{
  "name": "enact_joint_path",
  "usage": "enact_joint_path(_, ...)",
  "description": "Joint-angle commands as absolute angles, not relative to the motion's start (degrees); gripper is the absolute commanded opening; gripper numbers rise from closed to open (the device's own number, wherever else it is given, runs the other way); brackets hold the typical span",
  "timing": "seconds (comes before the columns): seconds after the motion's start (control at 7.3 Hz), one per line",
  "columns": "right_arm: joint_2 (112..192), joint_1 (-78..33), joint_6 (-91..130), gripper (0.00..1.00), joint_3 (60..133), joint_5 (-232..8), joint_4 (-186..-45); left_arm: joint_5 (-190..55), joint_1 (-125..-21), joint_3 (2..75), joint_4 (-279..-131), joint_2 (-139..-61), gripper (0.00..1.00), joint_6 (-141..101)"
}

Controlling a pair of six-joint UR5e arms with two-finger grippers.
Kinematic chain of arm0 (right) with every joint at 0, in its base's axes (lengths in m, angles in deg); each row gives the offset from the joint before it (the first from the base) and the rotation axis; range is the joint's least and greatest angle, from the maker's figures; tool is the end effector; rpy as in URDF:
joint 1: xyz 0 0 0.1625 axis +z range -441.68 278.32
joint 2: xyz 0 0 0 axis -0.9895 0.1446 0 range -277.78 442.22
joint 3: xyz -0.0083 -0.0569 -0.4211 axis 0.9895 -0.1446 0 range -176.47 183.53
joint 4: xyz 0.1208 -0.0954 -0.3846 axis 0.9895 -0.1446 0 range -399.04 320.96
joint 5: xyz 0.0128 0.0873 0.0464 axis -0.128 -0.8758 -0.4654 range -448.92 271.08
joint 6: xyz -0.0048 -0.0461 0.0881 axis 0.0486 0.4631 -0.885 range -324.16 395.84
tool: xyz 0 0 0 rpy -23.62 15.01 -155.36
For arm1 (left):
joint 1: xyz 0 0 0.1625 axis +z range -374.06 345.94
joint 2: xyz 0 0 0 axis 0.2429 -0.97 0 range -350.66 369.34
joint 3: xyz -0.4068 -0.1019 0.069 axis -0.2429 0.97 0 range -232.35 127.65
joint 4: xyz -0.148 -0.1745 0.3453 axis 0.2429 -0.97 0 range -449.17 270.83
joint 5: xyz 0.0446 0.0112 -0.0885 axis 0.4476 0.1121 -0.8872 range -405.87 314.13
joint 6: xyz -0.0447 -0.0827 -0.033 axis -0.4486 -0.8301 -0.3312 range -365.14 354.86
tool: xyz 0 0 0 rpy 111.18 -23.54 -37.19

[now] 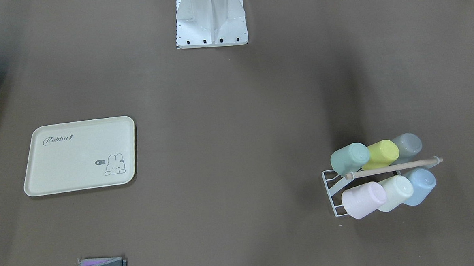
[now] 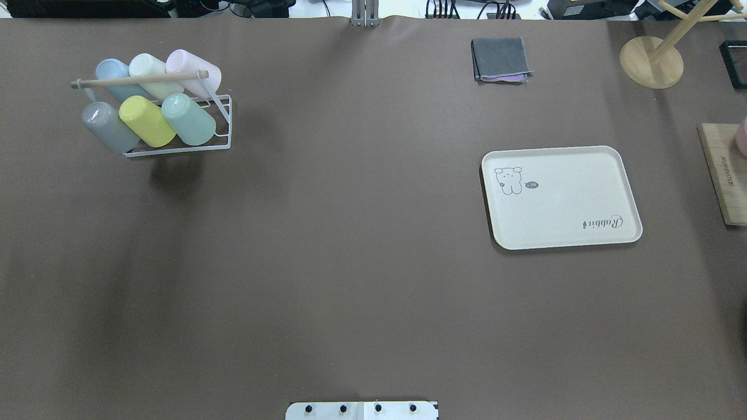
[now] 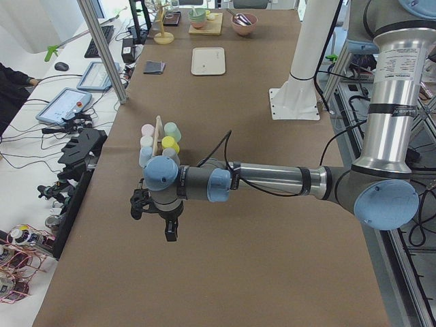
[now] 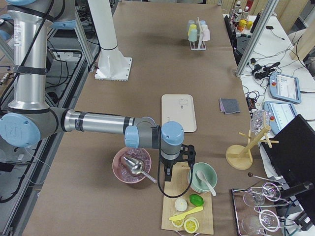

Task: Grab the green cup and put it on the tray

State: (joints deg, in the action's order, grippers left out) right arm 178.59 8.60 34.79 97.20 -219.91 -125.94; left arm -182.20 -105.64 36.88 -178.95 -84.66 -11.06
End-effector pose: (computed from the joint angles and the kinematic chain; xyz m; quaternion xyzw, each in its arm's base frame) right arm 0.0703 -0.4445 0.6778 0.0010 -0.3501 0.0097 0.9367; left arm -0.0757 -0.5226 0.6278 0.0092 0.3938 -0.0498 0.9178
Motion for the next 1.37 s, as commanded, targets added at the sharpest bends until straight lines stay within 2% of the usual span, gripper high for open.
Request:
enact_joint_path(0.0, 178.81, 8.76, 34.79, 1.00, 97.31, -219.88, -125.88, -182.11, -105.64, 36.86, -178.73, -84.78, 0.99, -11.12)
enact_joint_path(0.69, 178.63, 8.67, 34.96, 1.00, 94.42, -220.05, -125.36, -182.63, -105.90, 37.48, -178.47, -84.43, 0.99, -11.38)
enact_joint_path(1.23, 178.73, 7.96, 34.53, 1.00, 94.93, -221.18, -123.07, -182.10, -107.65, 38.00, -178.64, -85.31, 0.99, -11.12)
